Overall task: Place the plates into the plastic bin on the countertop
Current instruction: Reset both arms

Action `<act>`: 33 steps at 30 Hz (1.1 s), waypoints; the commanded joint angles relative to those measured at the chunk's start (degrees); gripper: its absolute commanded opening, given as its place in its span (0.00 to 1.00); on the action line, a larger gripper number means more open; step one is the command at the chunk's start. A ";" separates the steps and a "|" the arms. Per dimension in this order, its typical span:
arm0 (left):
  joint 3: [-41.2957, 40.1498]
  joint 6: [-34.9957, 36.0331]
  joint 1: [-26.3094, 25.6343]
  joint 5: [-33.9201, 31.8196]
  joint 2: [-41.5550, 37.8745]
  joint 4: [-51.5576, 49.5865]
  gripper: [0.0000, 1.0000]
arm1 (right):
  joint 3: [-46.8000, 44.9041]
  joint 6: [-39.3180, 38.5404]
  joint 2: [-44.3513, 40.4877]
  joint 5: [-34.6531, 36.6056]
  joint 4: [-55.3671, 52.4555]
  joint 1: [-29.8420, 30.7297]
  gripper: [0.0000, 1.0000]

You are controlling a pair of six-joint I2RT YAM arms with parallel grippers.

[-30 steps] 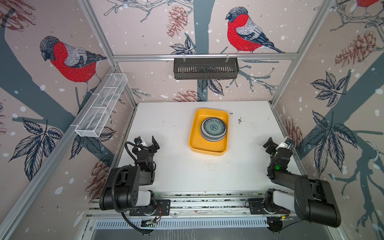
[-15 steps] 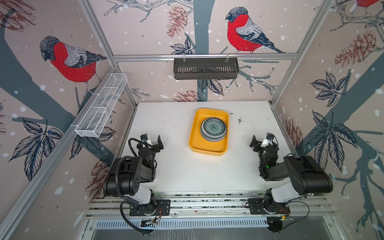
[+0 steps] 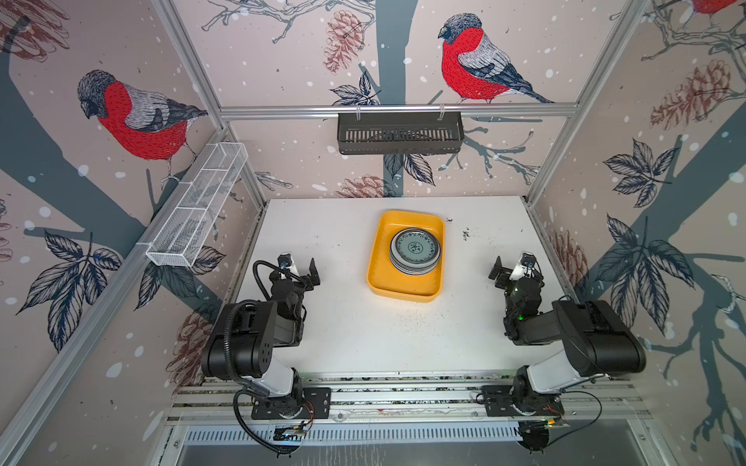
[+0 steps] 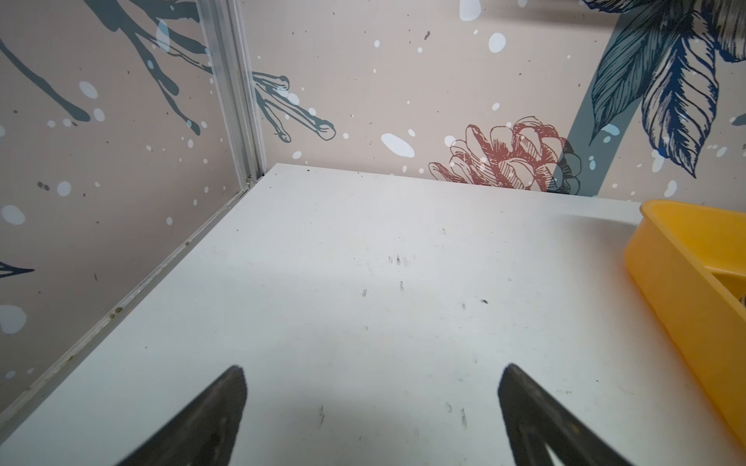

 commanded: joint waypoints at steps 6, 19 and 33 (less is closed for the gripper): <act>-0.11 1.59 -0.36 -1.80 -0.31 2.33 0.97 | 0.00 -0.92 -0.05 1.02 2.61 0.75 1.00; 1.47 3.79 -0.95 1.67 -0.13 -0.51 0.97 | 0.18 -0.92 -0.03 0.93 2.48 0.73 1.00; 1.89 3.53 -0.58 2.46 0.05 -1.14 0.97 | 0.28 -0.48 -0.05 -0.92 1.90 -0.11 1.00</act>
